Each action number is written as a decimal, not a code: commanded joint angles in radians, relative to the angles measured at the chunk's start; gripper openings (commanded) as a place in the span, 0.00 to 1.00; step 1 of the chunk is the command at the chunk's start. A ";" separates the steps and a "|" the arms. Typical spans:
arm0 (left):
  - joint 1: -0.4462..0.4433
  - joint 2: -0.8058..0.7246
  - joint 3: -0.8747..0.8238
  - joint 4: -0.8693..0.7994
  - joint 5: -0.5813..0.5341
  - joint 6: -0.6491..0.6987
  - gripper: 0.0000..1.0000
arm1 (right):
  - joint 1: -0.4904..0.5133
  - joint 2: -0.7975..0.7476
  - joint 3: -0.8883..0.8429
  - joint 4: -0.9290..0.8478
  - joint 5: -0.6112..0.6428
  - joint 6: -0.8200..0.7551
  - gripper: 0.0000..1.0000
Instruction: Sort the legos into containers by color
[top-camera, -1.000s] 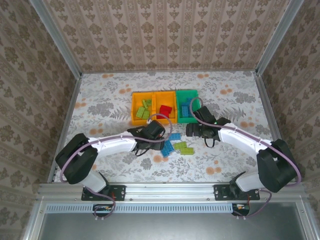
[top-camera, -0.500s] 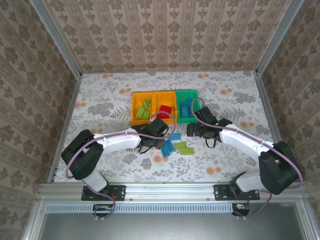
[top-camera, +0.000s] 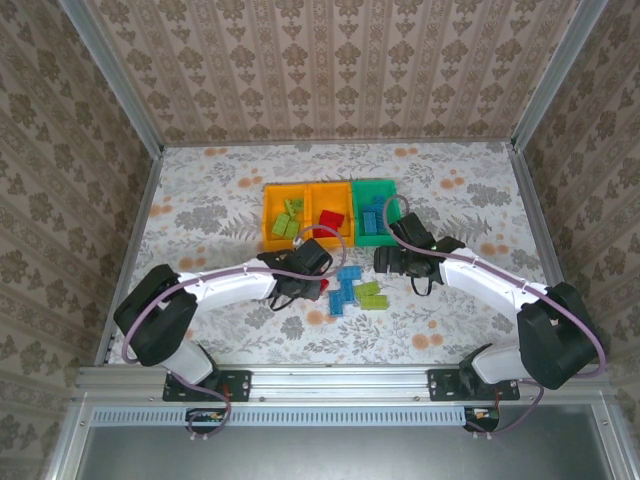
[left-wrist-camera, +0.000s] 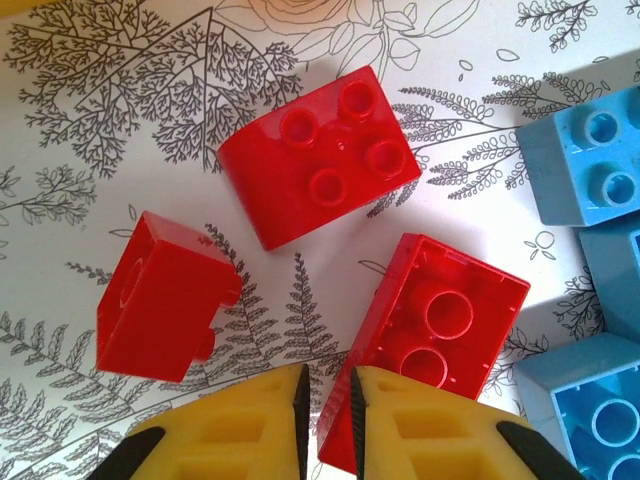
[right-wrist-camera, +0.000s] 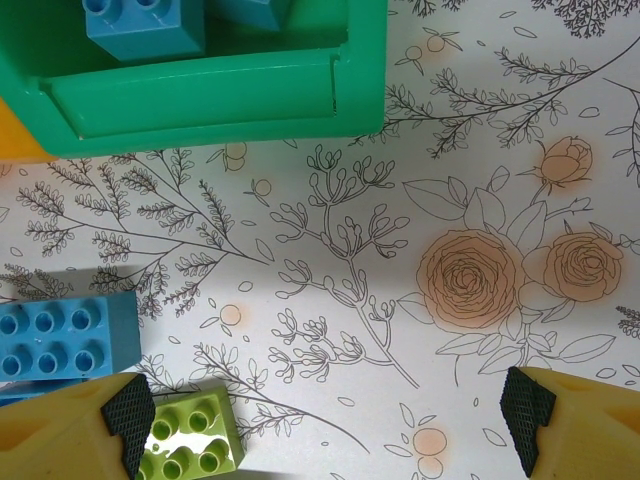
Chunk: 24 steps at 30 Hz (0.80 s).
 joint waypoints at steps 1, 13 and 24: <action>-0.003 -0.024 -0.007 -0.021 -0.019 0.001 0.23 | -0.004 -0.023 -0.014 0.001 0.029 -0.011 0.93; -0.029 -0.026 -0.021 0.016 0.005 0.080 0.51 | -0.004 -0.020 -0.020 0.001 0.032 -0.011 0.94; -0.032 -0.028 -0.055 0.087 0.058 0.135 0.59 | -0.004 -0.004 -0.015 0.002 0.032 -0.013 0.94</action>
